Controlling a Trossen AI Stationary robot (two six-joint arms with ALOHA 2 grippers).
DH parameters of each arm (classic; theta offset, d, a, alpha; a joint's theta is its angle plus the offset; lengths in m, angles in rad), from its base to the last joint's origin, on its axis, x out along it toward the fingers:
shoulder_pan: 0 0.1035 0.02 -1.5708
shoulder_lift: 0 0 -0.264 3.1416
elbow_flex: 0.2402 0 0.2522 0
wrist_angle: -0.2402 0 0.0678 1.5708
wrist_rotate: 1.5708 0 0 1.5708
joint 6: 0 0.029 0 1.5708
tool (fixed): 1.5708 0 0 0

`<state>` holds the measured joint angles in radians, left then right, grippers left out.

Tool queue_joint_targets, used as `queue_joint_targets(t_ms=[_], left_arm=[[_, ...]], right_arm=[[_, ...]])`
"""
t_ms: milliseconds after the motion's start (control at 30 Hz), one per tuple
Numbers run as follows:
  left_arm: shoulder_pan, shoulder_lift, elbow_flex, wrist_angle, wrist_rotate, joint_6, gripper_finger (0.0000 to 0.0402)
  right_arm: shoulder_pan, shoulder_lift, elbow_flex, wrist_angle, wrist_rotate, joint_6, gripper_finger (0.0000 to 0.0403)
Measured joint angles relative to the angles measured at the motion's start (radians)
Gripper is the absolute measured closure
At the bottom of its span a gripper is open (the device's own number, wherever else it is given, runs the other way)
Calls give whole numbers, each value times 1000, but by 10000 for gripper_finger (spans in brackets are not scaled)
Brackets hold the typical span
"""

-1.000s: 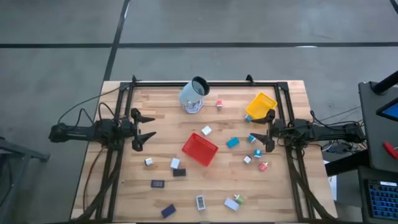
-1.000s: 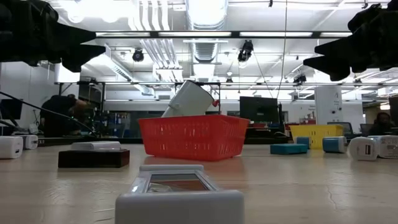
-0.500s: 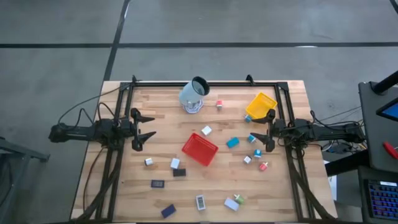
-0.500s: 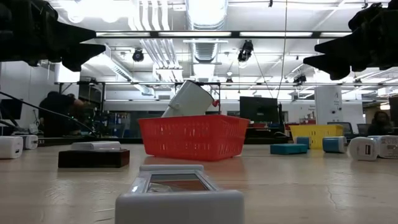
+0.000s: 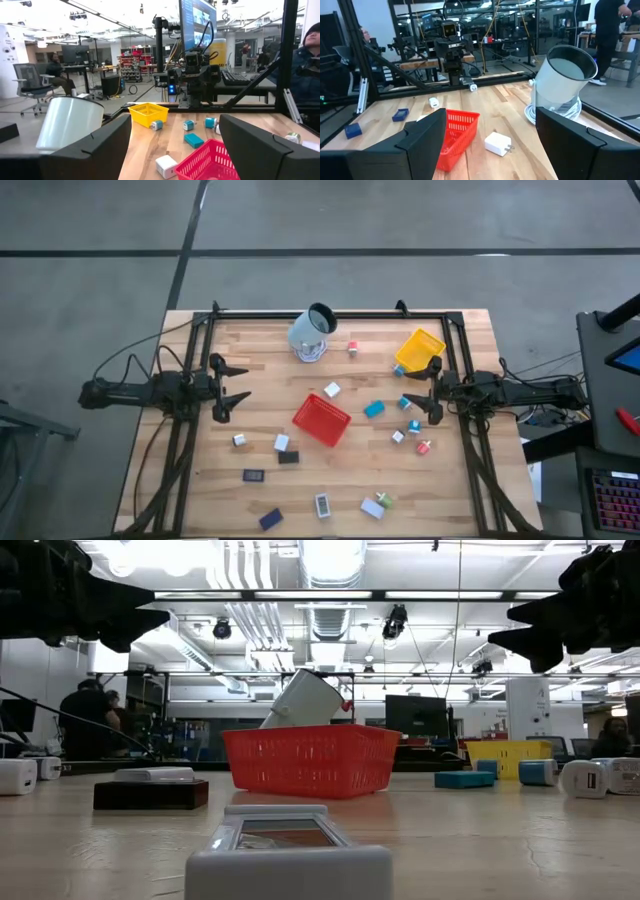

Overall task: Pick & Place Office items
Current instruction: Put the light blue digital clock into the red basket

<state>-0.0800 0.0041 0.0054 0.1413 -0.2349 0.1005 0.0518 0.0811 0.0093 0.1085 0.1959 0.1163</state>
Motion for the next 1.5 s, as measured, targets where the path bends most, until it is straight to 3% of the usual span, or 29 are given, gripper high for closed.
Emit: queue_joint_targets(t_ms=[200, 767, 1000, 1500], left_arm=[[0, 0, 0, 15, 0, 65, 94], [0, 1, 0, -49, 2, 6, 94], [0, 36, 0, -50, 1, -23, 94], [0, 100, 0, -37, 1, -29, 99]], right_arm=[[0, 0, 0, 3, 50, -41, 103], [0, 33, 0, 6, 70, 15, 103], [0, 123, 0, 21, 69, 35, 108], [0, 340, 0, 242, 65, -35, 129]])
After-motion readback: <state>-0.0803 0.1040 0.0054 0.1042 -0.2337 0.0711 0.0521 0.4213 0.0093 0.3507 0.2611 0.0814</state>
